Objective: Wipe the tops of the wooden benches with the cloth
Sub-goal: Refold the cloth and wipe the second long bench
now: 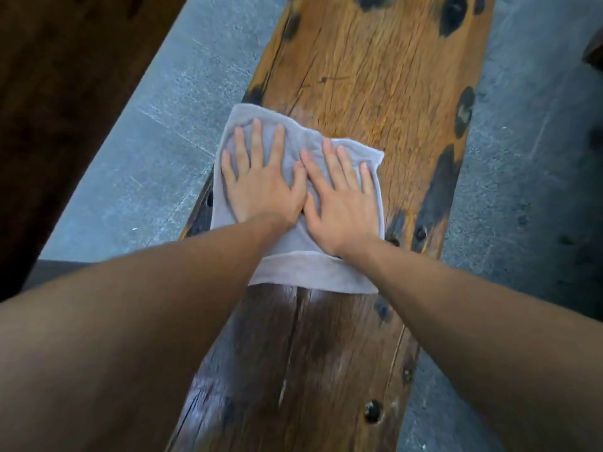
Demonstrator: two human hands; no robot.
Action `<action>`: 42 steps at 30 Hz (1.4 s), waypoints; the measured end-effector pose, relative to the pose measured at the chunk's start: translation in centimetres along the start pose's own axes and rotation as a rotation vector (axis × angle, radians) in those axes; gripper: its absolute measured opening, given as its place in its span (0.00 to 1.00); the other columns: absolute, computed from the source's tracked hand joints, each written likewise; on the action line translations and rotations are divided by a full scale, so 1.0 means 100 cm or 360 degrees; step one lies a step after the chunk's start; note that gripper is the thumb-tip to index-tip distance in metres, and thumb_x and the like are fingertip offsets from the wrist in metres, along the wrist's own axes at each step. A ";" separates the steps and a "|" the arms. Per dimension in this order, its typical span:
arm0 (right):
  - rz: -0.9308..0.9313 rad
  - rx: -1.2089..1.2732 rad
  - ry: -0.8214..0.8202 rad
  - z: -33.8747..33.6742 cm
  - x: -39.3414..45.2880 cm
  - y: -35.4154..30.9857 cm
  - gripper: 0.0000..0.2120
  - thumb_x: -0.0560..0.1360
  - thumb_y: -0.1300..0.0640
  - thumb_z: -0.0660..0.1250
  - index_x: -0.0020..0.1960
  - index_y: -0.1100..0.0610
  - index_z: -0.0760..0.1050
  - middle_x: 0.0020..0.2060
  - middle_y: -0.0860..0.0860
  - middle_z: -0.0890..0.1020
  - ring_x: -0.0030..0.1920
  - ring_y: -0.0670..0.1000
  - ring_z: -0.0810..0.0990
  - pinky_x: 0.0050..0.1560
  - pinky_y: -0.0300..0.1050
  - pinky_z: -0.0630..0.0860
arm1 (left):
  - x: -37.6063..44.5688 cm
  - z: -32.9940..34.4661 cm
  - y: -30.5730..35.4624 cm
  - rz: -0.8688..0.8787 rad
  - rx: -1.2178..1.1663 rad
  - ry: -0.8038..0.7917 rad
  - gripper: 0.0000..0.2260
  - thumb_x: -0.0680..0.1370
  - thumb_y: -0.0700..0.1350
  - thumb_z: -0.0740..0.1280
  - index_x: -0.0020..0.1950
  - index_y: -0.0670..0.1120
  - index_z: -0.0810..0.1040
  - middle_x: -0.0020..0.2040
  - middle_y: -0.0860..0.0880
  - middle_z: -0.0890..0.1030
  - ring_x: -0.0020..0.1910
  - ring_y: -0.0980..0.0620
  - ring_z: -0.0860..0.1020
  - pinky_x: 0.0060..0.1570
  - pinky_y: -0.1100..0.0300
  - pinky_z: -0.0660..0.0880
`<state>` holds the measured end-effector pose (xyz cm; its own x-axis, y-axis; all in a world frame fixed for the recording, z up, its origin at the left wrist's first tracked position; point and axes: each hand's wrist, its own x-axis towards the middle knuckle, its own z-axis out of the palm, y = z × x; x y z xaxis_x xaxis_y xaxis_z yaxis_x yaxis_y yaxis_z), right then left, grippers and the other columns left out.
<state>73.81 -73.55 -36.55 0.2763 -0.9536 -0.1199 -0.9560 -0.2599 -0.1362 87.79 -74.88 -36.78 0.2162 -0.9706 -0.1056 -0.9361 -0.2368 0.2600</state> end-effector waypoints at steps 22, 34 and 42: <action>0.0427 0.0194 0.0078 0.003 -0.021 0.017 0.29 0.83 0.39 0.47 0.83 0.43 0.48 0.83 0.47 0.47 0.82 0.50 0.44 0.81 0.56 0.42 | -0.026 0.007 0.027 0.0277 0.0058 -0.0033 0.29 0.82 0.54 0.51 0.83 0.50 0.50 0.83 0.46 0.51 0.82 0.45 0.48 0.79 0.44 0.45; 0.0705 0.0196 0.0088 0.014 -0.067 0.023 0.28 0.82 0.37 0.46 0.81 0.36 0.45 0.83 0.46 0.44 0.82 0.50 0.43 0.80 0.58 0.42 | -0.052 0.020 0.037 0.0394 0.0123 -0.0049 0.31 0.81 0.60 0.50 0.83 0.55 0.48 0.83 0.49 0.47 0.82 0.44 0.45 0.79 0.44 0.43; 0.0459 0.0101 0.0027 -0.004 0.008 0.068 0.28 0.82 0.40 0.45 0.81 0.36 0.44 0.83 0.46 0.43 0.82 0.50 0.40 0.80 0.60 0.44 | 0.021 0.019 0.074 0.0331 0.0165 -0.0079 0.34 0.79 0.63 0.48 0.83 0.53 0.45 0.83 0.47 0.45 0.82 0.42 0.43 0.79 0.43 0.43</action>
<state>67.49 -76.17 -37.23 -0.0083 -0.9892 -0.1464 -0.9865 0.0320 -0.1604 80.80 -78.62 -36.88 0.0040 -0.9942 -0.1074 -0.9832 -0.0235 0.1811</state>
